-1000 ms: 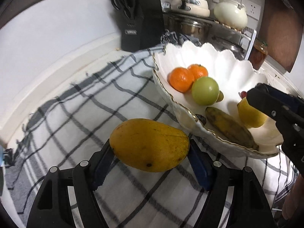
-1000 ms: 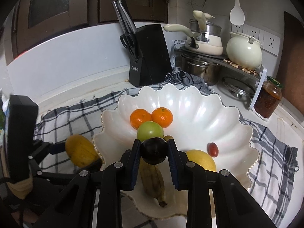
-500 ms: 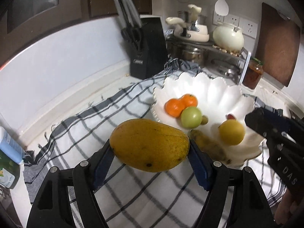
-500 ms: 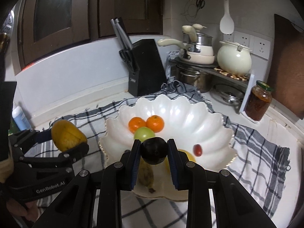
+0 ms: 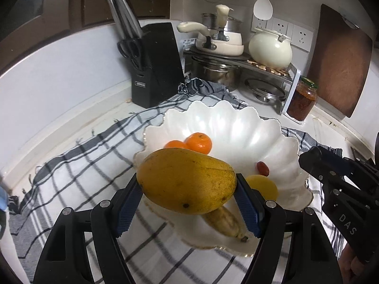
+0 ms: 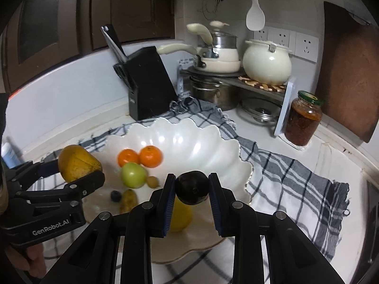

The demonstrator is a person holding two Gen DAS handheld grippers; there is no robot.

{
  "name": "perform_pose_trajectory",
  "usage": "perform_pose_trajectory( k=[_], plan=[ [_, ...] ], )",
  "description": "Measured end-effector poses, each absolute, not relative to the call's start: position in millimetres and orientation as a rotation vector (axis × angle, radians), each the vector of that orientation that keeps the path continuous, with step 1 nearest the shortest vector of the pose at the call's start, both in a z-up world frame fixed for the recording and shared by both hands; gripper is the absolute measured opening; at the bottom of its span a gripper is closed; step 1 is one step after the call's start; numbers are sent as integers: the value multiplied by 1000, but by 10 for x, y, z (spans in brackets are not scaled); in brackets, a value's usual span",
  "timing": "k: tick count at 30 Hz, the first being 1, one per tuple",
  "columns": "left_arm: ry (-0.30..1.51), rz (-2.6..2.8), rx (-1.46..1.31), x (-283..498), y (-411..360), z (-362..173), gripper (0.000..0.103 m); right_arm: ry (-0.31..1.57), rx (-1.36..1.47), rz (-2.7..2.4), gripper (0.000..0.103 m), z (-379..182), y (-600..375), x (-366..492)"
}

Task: Organize fruits
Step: 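Carry the mango over the bowl while the right tool drops the plum in, then open the left tool to drop the mango into the bowl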

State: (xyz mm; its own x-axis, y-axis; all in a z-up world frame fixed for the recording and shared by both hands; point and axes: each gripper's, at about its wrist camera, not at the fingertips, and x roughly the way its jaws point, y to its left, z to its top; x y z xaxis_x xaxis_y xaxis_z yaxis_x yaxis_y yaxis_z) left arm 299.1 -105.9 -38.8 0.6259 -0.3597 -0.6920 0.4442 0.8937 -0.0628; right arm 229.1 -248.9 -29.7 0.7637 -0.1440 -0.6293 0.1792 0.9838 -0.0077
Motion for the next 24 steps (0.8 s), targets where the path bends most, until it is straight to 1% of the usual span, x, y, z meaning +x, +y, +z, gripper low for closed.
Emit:
perform_pose_trajectory(
  k=[8, 20, 21, 22, 23, 24],
  plan=[
    [800, -467, 121, 3121, -1241, -563, 75, 724, 68, -186, 29, -482, -2695, 2471],
    [873, -450, 137, 3190, -1274, -747, 76, 760, 56, -173, 31, -610, -2725, 2614],
    [878, -449, 139, 3187, -1276, -759, 76, 762, 57, -174, 32, -617, -2722, 2612],
    [878, -453, 144, 3174, -1280, -762, 76, 760, 58, -173, 40, -616, -2718, 2604],
    [883, -456, 145, 3168, -1284, -764, 77, 755, 60, -174, 50, -608, -2715, 2593],
    [884, -456, 142, 3158, -1281, -758, 78, 748, 59, -183, 55, -597, -2713, 2573]
  ],
)
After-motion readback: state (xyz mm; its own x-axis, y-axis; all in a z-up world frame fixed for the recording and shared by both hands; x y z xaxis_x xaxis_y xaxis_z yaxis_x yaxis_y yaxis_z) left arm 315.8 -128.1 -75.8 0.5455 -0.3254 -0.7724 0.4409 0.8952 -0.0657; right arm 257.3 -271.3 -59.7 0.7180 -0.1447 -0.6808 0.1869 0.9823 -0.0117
